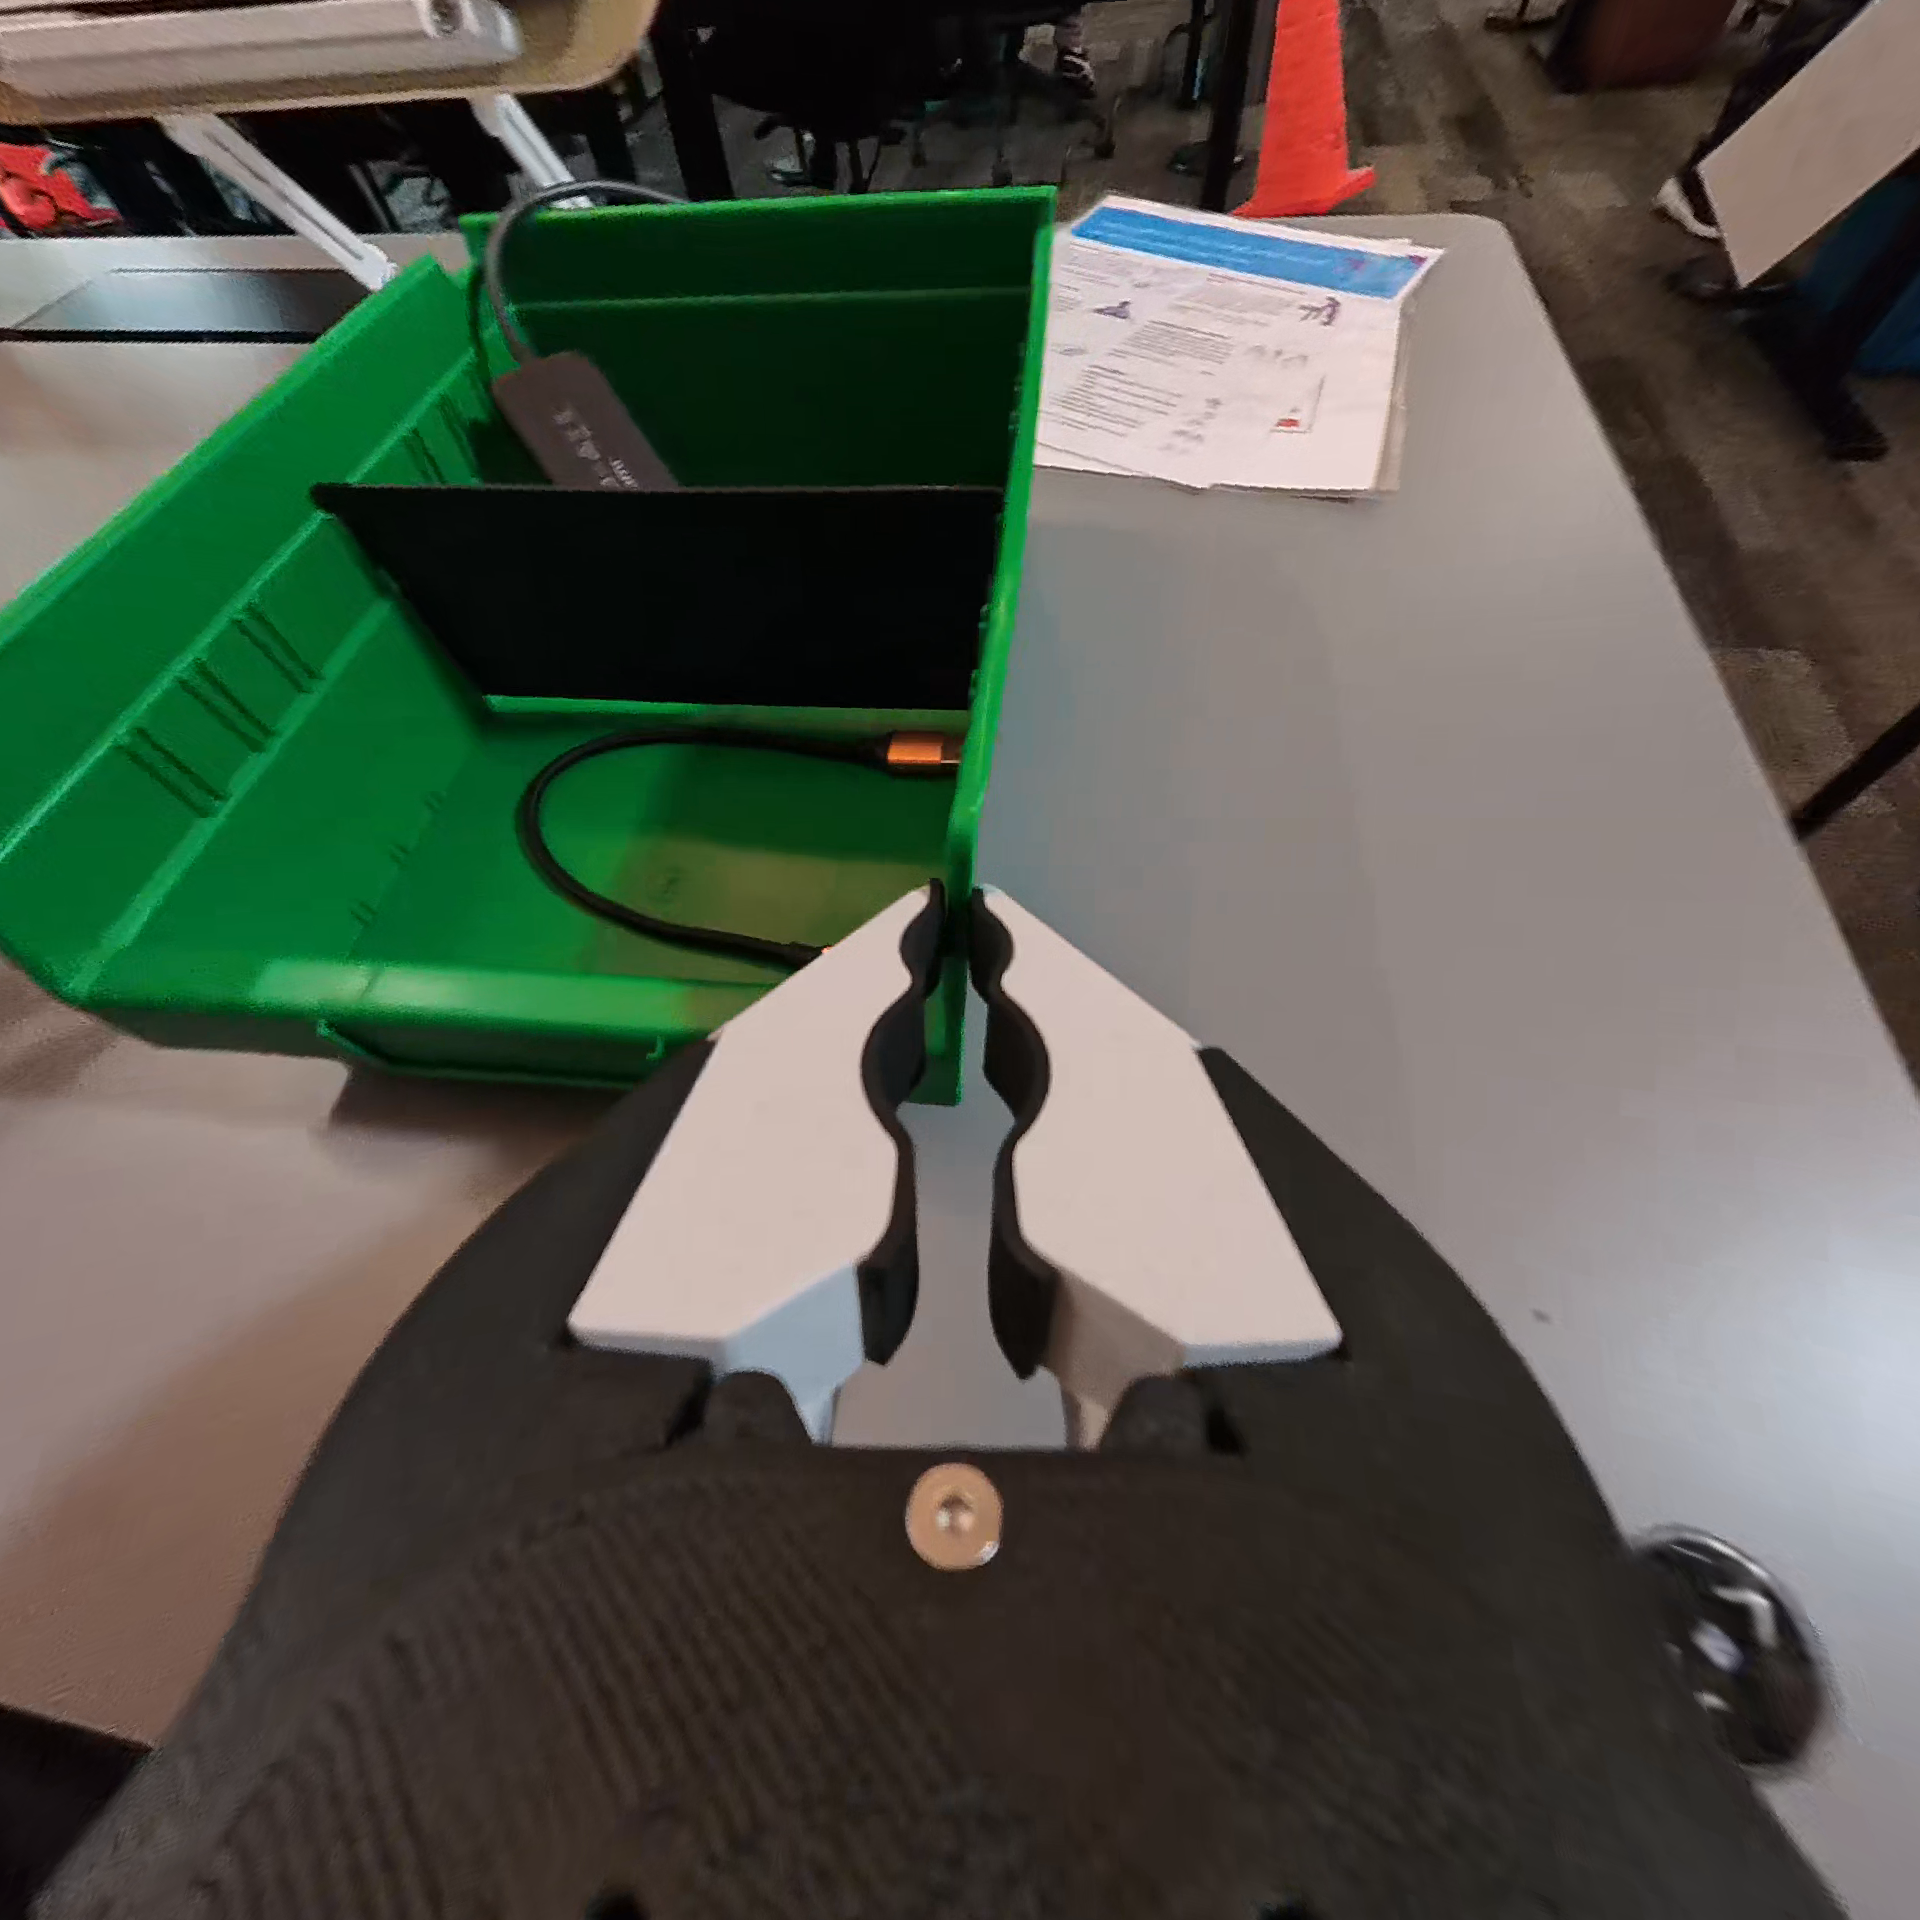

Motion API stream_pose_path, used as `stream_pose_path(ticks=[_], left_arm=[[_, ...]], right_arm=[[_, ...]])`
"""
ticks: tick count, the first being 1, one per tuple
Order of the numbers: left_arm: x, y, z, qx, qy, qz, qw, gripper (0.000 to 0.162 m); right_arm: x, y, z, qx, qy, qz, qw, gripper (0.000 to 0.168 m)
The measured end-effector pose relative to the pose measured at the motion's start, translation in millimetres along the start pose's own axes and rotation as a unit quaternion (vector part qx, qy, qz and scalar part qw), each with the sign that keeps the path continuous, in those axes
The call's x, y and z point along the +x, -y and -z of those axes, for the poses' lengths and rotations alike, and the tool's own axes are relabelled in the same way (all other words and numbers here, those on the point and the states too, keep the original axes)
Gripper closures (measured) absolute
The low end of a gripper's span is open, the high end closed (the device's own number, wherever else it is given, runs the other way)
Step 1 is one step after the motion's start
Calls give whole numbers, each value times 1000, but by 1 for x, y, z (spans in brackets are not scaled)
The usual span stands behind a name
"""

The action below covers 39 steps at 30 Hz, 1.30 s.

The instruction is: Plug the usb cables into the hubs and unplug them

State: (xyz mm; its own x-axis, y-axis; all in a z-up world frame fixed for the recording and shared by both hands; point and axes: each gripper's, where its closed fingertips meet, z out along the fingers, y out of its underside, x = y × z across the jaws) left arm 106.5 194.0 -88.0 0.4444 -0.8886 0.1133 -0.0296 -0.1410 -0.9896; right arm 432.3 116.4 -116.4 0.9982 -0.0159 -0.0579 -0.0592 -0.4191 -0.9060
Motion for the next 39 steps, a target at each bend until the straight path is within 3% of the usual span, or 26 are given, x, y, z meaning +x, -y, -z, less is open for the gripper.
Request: stream_pose_path(ticks=[1, 10, 19, 28, 39], left_arm=[[0, -1, 0, -3, 1, -2, 1000, 147], [-5, -1, -1, 1, 10, -2, 1000, 144], [-6, -2, -1, -2, 16, -7, 1000, 144], [-8, -2, -1, -3, 18, 0, 1000, 144], [-11, -2, -1, -2, 19, 10, 1000, 143]], right_arm=[[8, -1, 3, 0, -10, 0, 1000, 166], [79, -10, 33, 22, -65, -64, 996, 162], [116, -19, 57, 30, -106, -99, 989, 160], [111, -21, 60, 29, -98, -108, 989, 160], [67, -14, 39, 20, -30, -72, 997, 165]])
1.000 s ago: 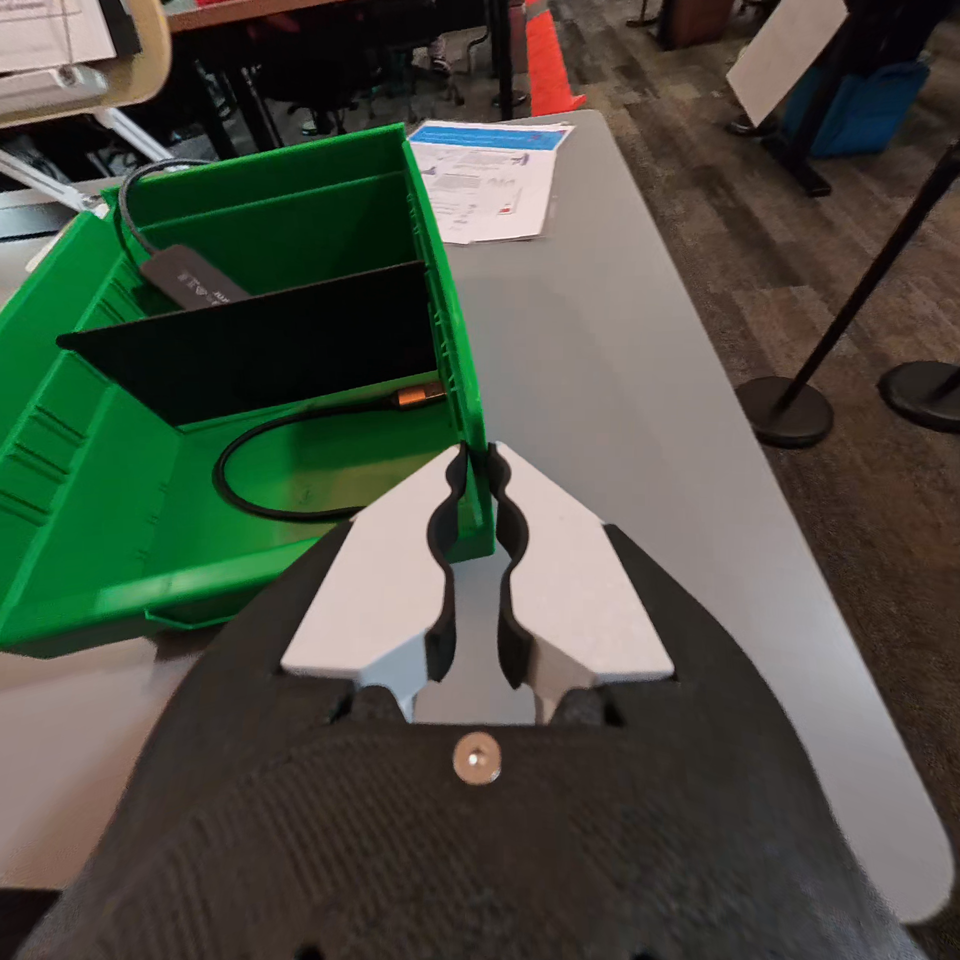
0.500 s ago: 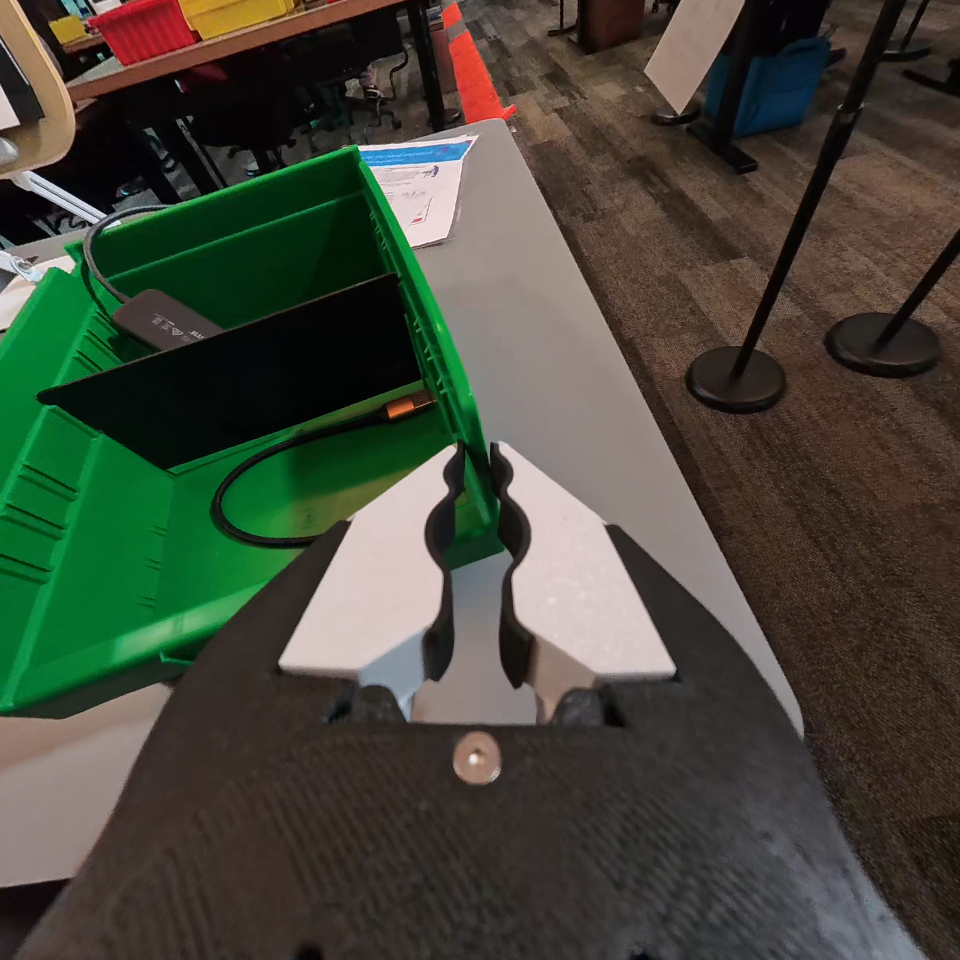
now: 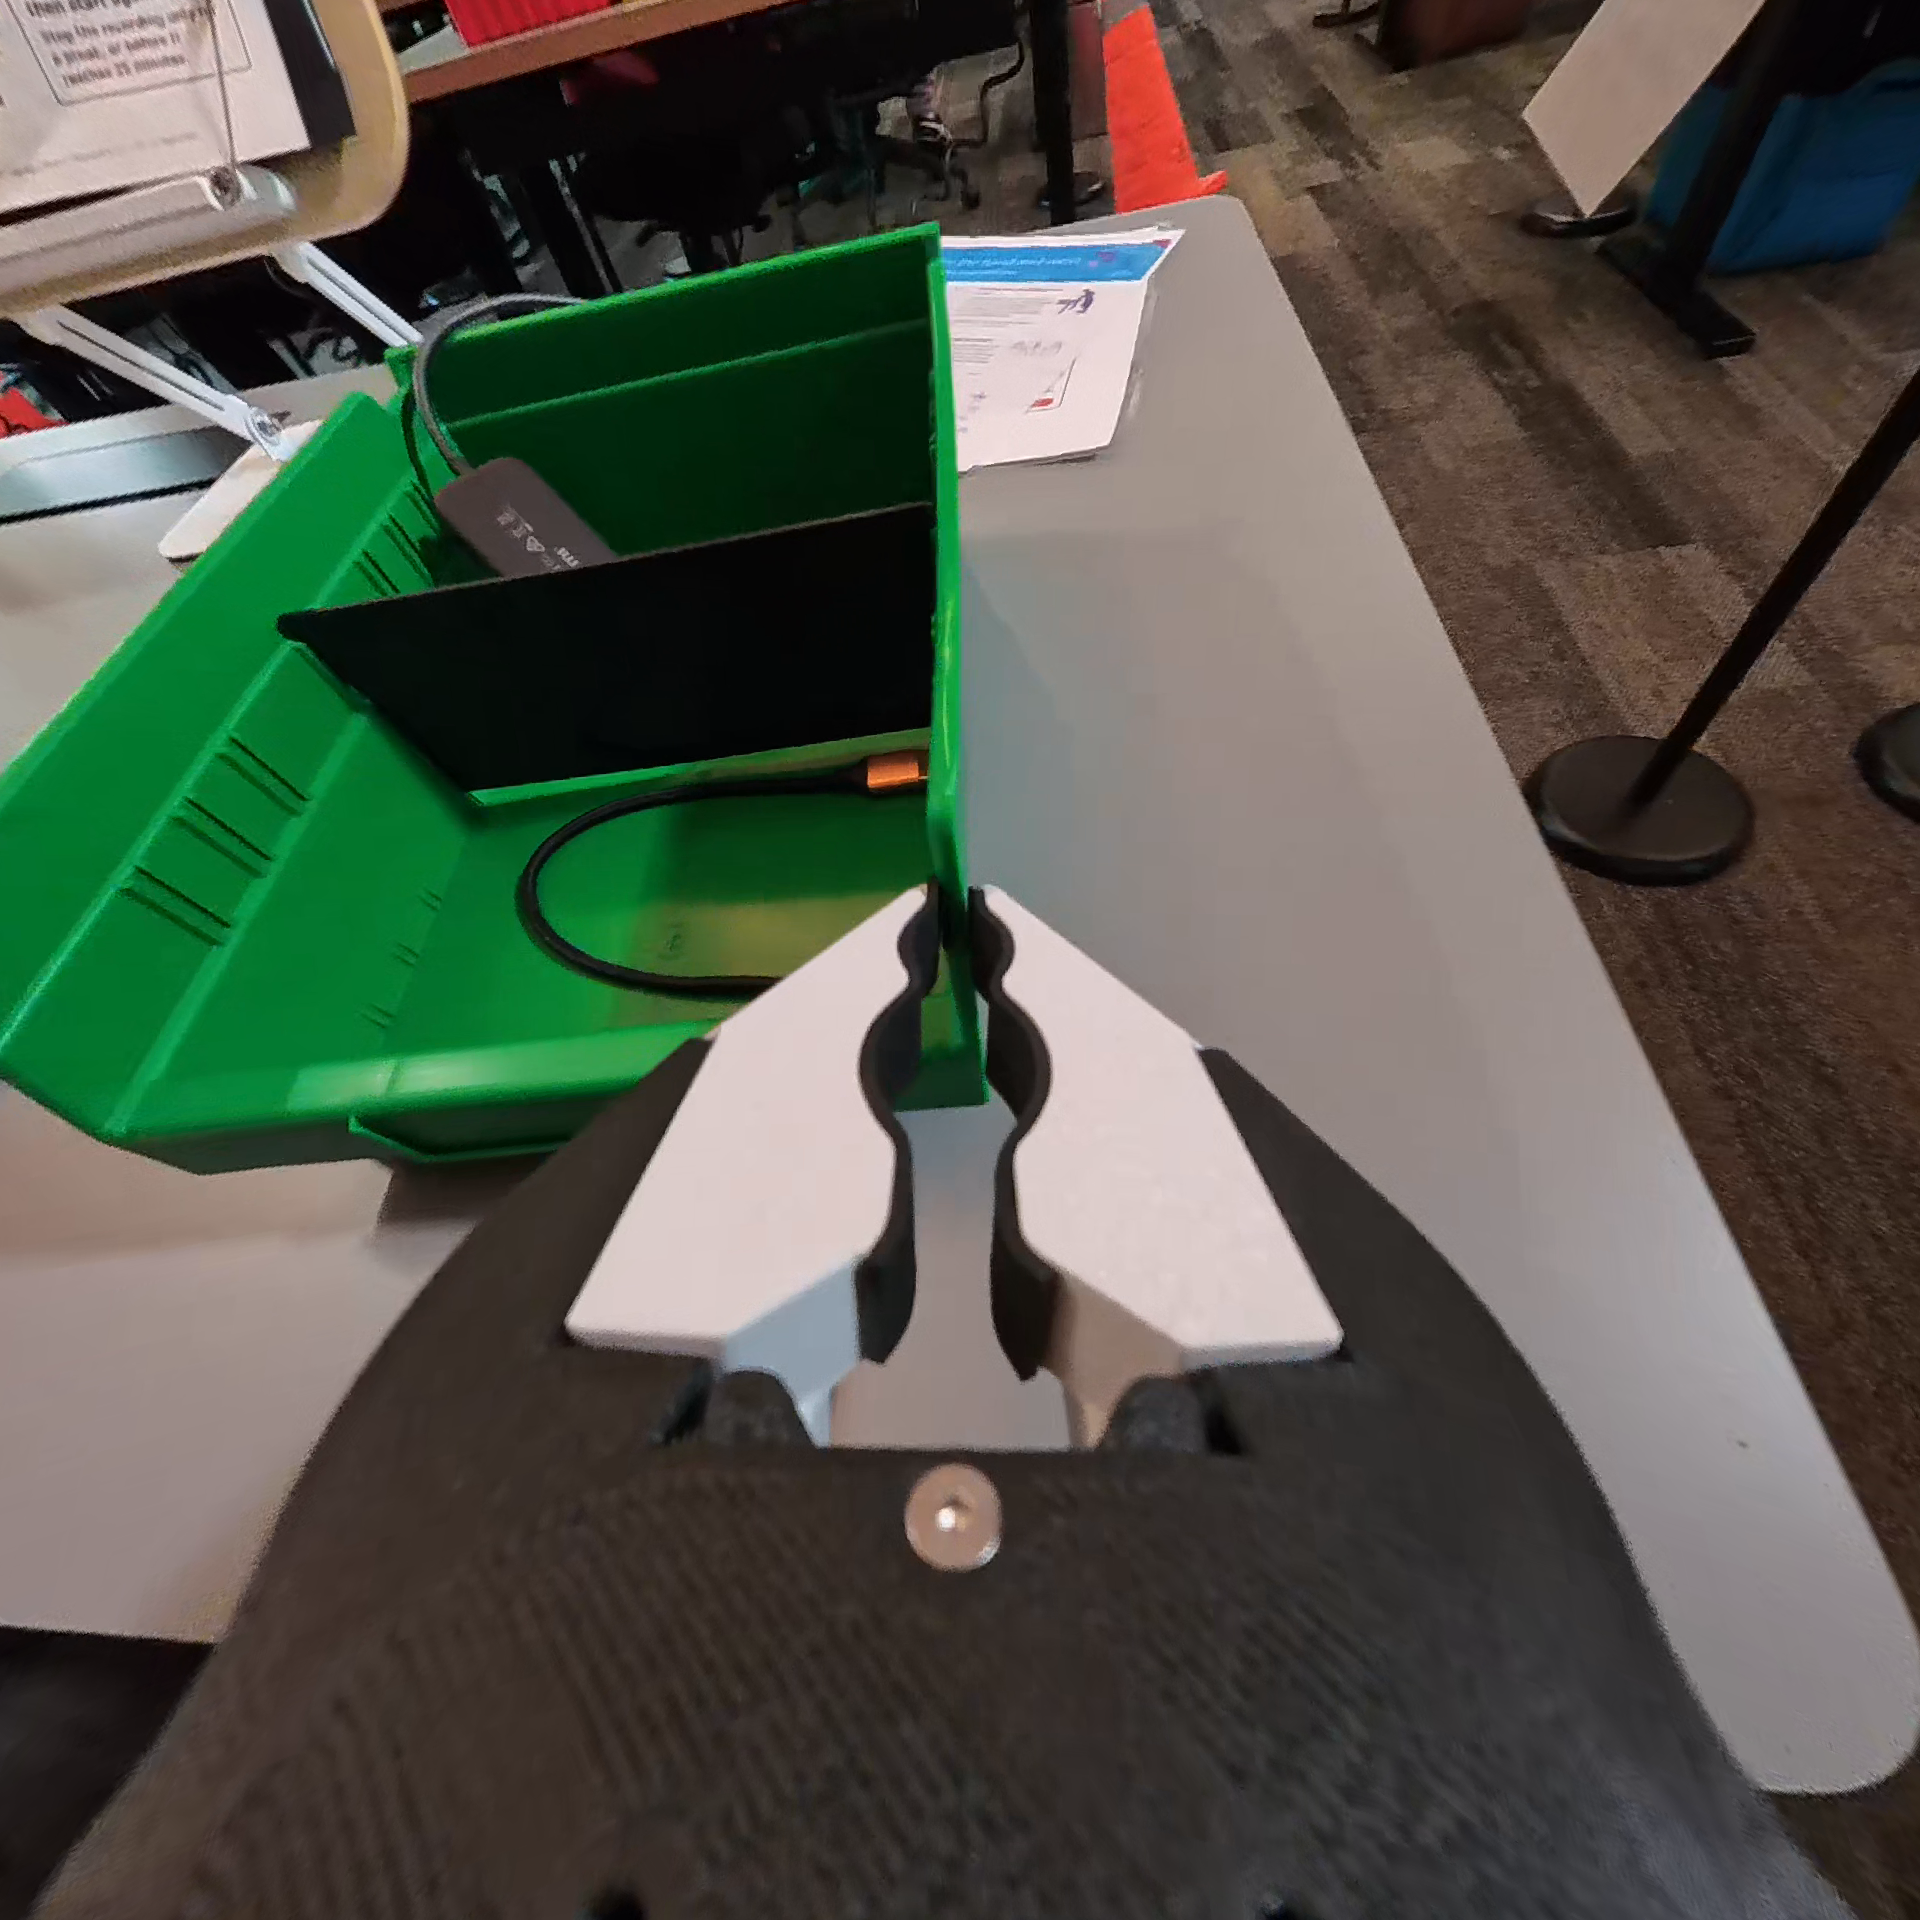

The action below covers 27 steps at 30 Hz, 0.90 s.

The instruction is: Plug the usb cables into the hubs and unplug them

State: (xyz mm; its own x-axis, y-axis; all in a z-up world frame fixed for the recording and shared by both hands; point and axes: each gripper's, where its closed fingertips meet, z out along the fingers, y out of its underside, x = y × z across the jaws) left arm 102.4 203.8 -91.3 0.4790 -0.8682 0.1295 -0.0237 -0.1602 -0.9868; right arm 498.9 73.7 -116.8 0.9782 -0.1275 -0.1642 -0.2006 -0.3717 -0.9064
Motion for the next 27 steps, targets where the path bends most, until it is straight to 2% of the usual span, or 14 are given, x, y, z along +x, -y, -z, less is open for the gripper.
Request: stream_pose_path(ticks=[15, 17, 19, 22, 27], left_arm=[[-7, 2, 1, 1, 3, 17, 1000, 142], [-11, 11, 6, 15, 12, 7, 1000, 142], [-21, 27, 14, 34, 31, -2, 999, 142], [-45, 69, 40, 64, 58, -1, 996, 138], [-94, 164, 136, 131, 98, 34, 986, 135]], right_arm=[[-10, 1, -3, 8, 19, 7, 1000, 166], [-8, 9, 0, 33, 11, 1, 999, 158], [-6, 21, 6, 67, 7, -6, 998, 143], [-3, 37, 18, 120, 0, -13, 993, 134], [-5, 45, 24, 145, 0, -8, 989, 136]])
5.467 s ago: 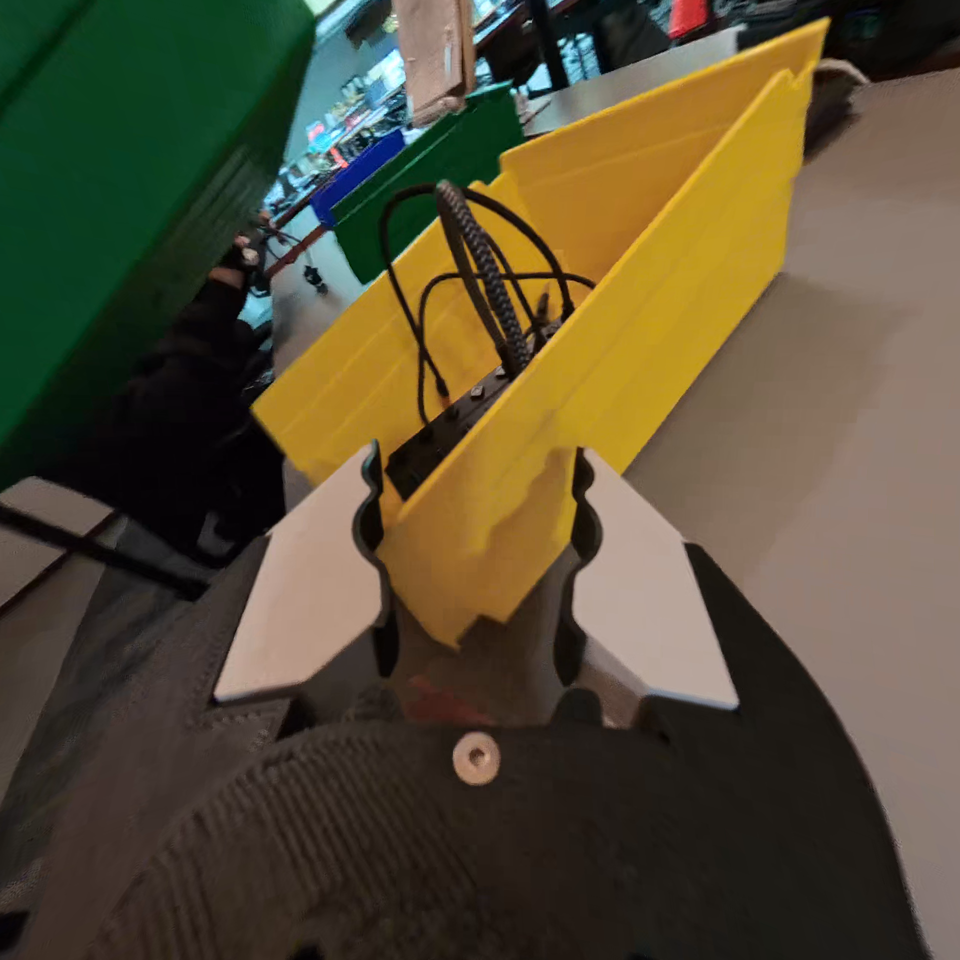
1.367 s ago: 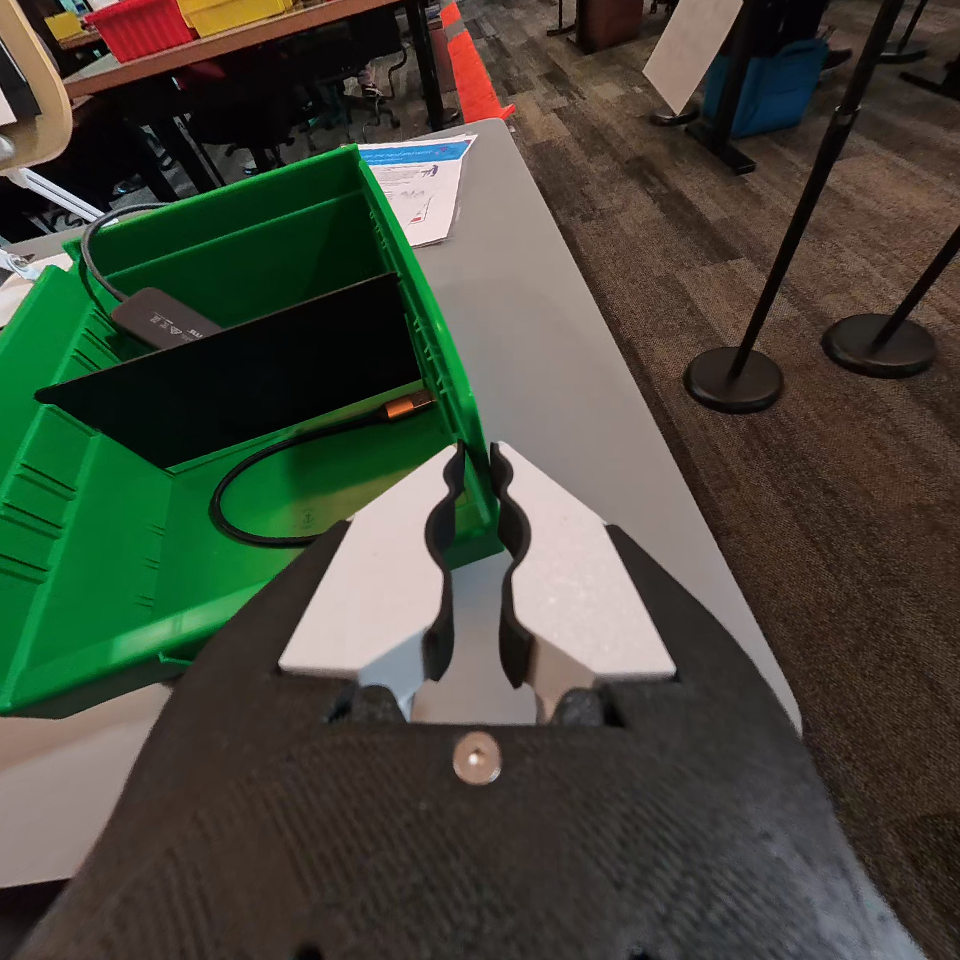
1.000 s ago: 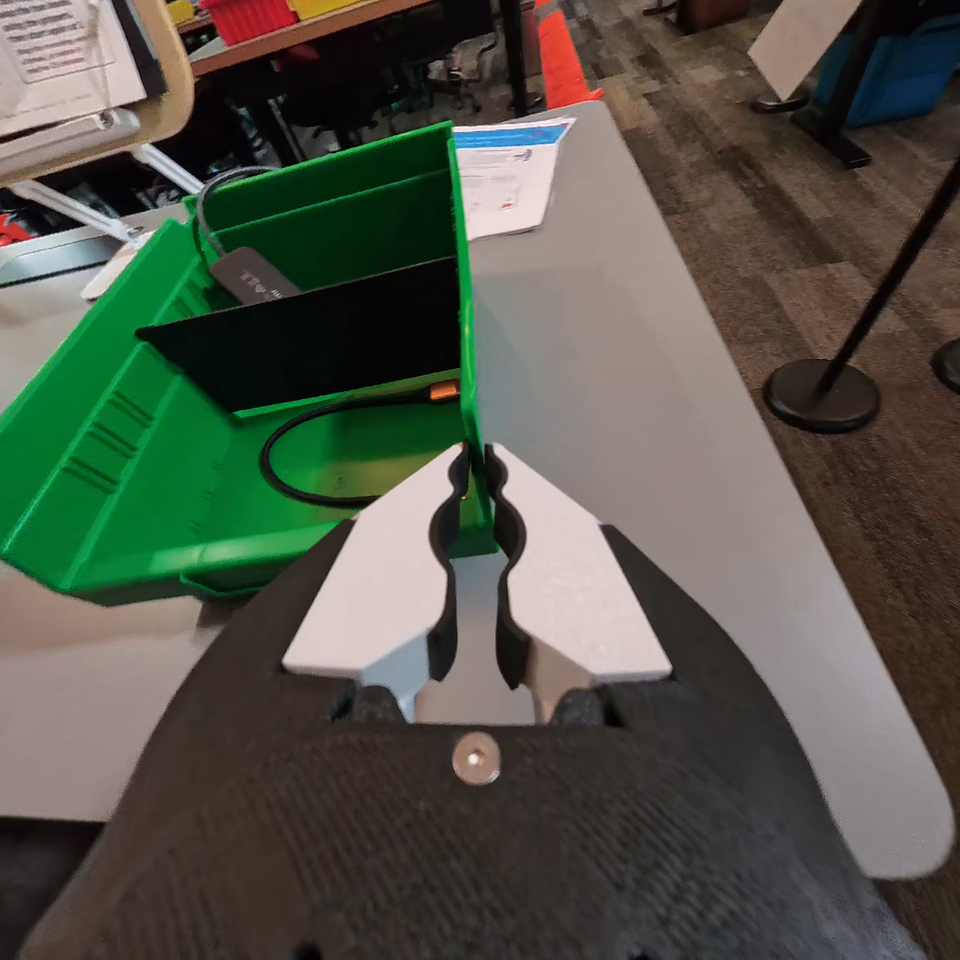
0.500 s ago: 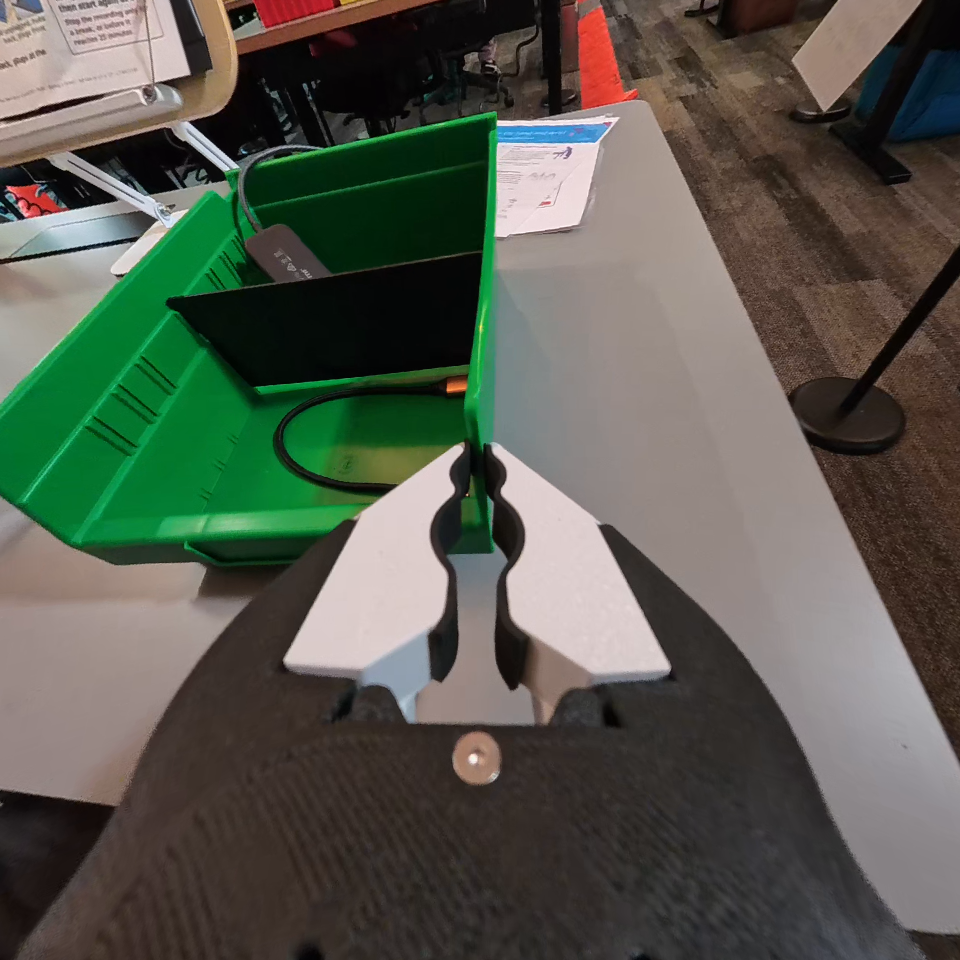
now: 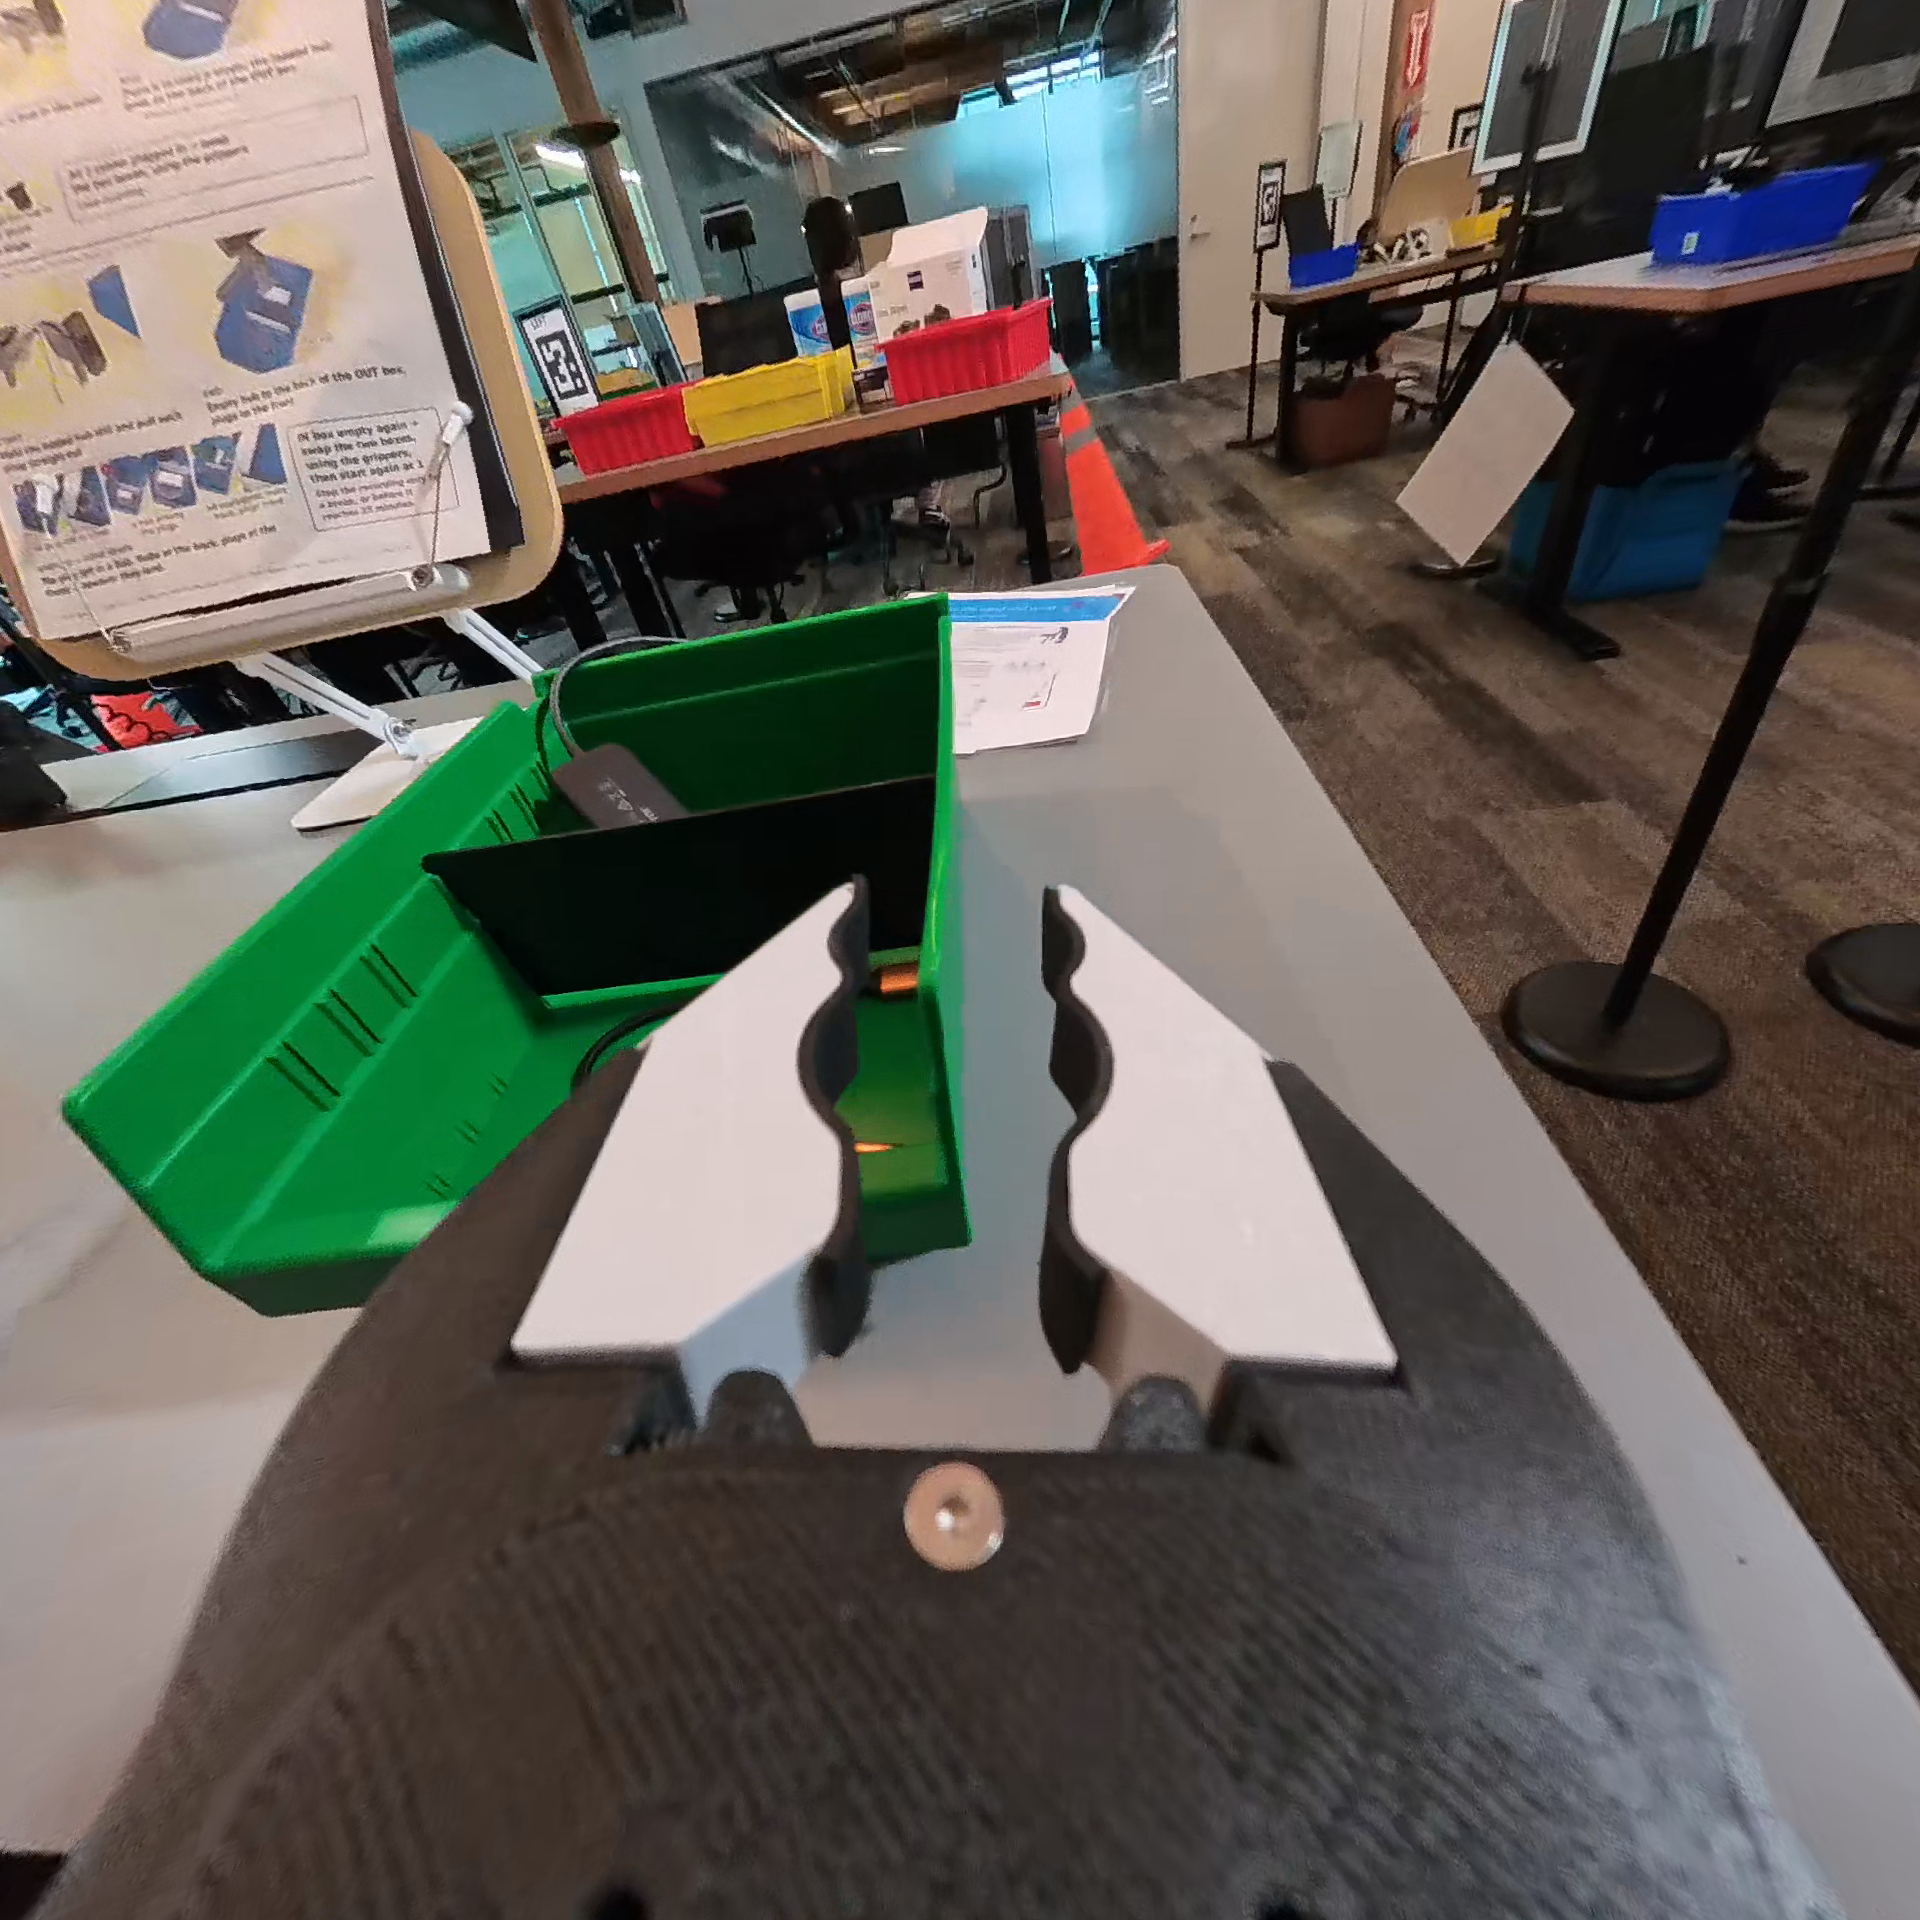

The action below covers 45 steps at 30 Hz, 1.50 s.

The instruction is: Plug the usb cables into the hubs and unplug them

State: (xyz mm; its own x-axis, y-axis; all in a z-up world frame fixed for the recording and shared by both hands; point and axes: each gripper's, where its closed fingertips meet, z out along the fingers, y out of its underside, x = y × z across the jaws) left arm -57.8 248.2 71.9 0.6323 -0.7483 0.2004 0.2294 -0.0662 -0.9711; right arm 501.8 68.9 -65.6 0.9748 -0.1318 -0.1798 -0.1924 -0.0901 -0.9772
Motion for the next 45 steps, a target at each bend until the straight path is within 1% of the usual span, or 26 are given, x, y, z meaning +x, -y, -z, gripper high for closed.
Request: stream_pose_path(ticks=[2, 3, 5, 6, 8, 9, 11, 12, 14, 15, 17, 19, 20, 21, 22, 24, 25, 26, 28, 35, 38, 42, 45], left_arm=[[-28, 28, 33, -3, 27, -5, 1000, 134], [-45, 34, 50, -16, 51, -13, 998, 134], [-95, 30, 87, -64, 138, -26, 988, 132], [-123, 20, 108, -102, 196, -26, 975, 130], [-171, -18, 151, -211, 291, -13, 933, 121], [-183, -43, 169, -271, 310, 15, 911, 116], [-193, -94, 198, -385, 316, 84, 863, 105], [-200, -111, 211, -422, 333, 90, 839, 102], [-215, -133, 228, -470, 365, 72, 800, 94], [-219, -140, 230, -483, 368, 65, 792, 90], [-225, -156, 230, -509, 367, 51, 777, 90], [-234, -169, 238, -549, 382, 16, 743, 89], [-239, -172, 242, -563, 394, -6, 727, 93], [-242, -174, 244, -576, 398, -22, 714, 92], [-242, -173, 241, -577, 399, -34, 712, 93], [-242, -173, 240, -586, 397, -45, 705, 88], [-243, -173, 237, -584, 397, -49, 707, 92], [-243, -174, 235, -579, 395, -50, 711, 98], [-246, -175, 229, -565, 392, -46, 725, 104], [-247, -173, 226, -541, 375, -24, 752, 108], [-246, -160, 218, -510, 377, -18, 773, 108], [-241, -130, 205, -453, 383, -10, 805, 109], [-237, -118, 203, -440, 383, -6, 812, 110]], right_arm=[[-2, -4, -3, -9, 3, 1, 1000, 136], [-3, -5, -4, -13, 5, 2, 1000, 137], [-5, -7, -6, -17, 7, 6, 1000, 137], [-6, -7, -6, -17, 7, 7, 1000, 138], [-7, -6, -6, -15, 7, 9, 1000, 138], [-8, -5, -7, -13, 8, 8, 1000, 139], [-9, -5, -8, -12, 9, 6, 1000, 139], [-9, -5, -9, -13, 9, 6, 1000, 139], [-10, -7, -11, -18, 10, 7, 1000, 139], [-10, -8, -12, -19, 11, 8, 1000, 140], [-10, -7, -12, -18, 10, 10, 1000, 140], [-10, -6, -12, -16, 10, 10, 1000, 141], [-10, -6, -11, -15, 10, 8, 1000, 141], [-10, -6, -11, -14, 11, 6, 1000, 141], [-9, -6, -11, -13, 11, 5, 1000, 141], [-10, -6, -11, -13, 13, 3, 1000, 141], [-10, -6, -12, -14, 14, 3, 1000, 141], [-11, -6, -12, -15, 15, 3, 1000, 141], [-12, -7, -13, -18, 18, 5, 1000, 141], [-14, -7, -13, -16, 20, 3, 1000, 142], [-15, -6, -13, -16, 20, 4, 1000, 142], [-15, -7, -14, -16, 21, 4, 1000, 142], [-16, -7, -14, -18, 22, 3, 1000, 142]])
